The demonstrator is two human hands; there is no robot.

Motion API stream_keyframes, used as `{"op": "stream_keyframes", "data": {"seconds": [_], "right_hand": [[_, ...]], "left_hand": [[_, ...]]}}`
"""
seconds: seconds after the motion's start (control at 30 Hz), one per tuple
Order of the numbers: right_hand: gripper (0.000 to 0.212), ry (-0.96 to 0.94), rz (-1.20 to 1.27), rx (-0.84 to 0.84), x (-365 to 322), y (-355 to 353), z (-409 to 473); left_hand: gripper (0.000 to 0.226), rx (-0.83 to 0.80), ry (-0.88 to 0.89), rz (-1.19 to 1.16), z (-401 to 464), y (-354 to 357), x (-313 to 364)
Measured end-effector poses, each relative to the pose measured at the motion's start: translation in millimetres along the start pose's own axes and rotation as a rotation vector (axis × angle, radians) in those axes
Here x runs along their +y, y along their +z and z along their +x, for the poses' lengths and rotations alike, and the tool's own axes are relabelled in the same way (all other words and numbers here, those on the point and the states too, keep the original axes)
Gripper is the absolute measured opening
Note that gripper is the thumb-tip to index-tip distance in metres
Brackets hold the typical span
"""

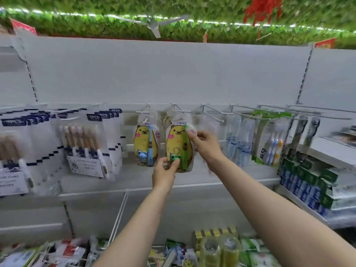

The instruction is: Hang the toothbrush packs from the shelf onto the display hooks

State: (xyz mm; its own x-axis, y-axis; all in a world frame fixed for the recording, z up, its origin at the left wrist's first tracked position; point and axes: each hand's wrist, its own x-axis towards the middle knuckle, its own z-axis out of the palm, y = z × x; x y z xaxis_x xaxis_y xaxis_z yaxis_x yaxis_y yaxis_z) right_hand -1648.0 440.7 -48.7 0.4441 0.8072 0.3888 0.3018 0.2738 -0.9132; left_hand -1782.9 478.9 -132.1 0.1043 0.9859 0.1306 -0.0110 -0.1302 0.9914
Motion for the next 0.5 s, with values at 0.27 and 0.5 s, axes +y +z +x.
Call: {"op": "stream_keyframes", "data": {"seconds": [0.27, 0.5], "right_hand": [[0.043, 0.182, -0.425, 0.047, 27.3, -52.2, -38.2], [0.055, 0.159, -1.117, -0.243, 8.7, -173.2, -71.1]], "left_hand": [[0.061, -0.102, -0.188, 0.211, -24.5, 18.5, -39.8], [0.061, -0.447, 0.215, 0.769, -64.3, 71.8, 17.7]]}}
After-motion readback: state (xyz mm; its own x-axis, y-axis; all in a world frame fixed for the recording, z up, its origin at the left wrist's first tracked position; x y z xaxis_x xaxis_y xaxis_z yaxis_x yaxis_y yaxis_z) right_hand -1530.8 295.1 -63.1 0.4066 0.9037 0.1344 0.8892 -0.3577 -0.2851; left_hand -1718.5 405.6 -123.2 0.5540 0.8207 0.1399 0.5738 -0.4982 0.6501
